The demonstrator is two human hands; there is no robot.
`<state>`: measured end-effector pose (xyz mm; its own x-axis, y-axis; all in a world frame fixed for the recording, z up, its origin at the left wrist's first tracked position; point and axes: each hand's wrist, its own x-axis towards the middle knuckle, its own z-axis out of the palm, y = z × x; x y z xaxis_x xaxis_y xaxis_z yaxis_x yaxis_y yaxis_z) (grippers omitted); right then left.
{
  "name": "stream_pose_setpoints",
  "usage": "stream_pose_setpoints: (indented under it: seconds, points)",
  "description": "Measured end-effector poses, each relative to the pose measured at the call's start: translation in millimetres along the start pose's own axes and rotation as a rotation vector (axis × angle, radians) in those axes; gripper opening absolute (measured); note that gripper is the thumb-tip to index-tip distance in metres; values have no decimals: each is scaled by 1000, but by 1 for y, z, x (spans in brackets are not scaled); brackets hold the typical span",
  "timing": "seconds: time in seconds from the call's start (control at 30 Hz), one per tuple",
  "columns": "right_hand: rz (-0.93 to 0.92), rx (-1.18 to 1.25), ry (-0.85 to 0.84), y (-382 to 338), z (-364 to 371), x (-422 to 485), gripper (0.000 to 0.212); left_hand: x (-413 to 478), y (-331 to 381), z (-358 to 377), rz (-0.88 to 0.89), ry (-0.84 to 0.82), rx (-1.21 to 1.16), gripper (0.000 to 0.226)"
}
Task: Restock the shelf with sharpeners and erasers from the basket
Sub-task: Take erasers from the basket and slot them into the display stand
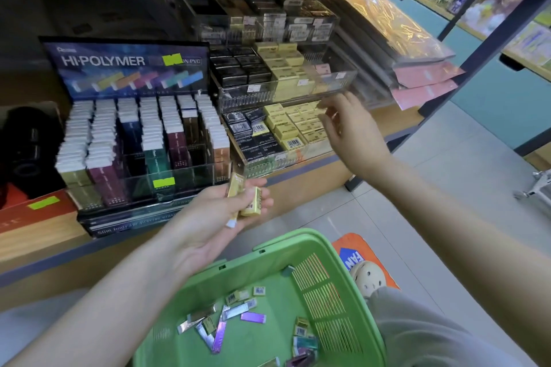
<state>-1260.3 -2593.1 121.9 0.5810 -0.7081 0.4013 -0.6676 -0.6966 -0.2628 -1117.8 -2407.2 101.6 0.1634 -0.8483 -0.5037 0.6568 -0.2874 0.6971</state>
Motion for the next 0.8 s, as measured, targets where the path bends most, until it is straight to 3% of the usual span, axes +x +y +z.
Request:
stream_pose_setpoints:
  seconds: [0.07, 0.23, 0.3, 0.4, 0.53, 0.6, 0.7, 0.8]
  points:
    - [5, 166, -20, -27, -7, -26, 6, 0, -1, 2, 32, 42, -7, 16]
    - [264, 454, -350, -77, -10, -86, 23, -4, -4, 9, 115, 64, -81, 18]
    - [336, 539, -408, -85, -2, -97, 27, -6, -9, 11, 131, 46, -78, 20]
    - [398, 650, -393, -94, 4, -101, 20, -9, -14, 10, 162, 44, 46, 23]
    - [422, 650, -335, -86, 2, -100, 18, -18, -7, 3, 218, 73, 386, 25]
    - [506, 805, -313, -79, -4, -96, 20, -19, -3, -1, 235, 78, 488, 23]
    - [591, 1038, -279, -71, -17, -88, 11, -17, 1, -4, 182, 64, 501, 30]
    - [610, 1089, -266, -61, -26, -75, 10, -18, 4, -1, 153, 58, 422, 18]
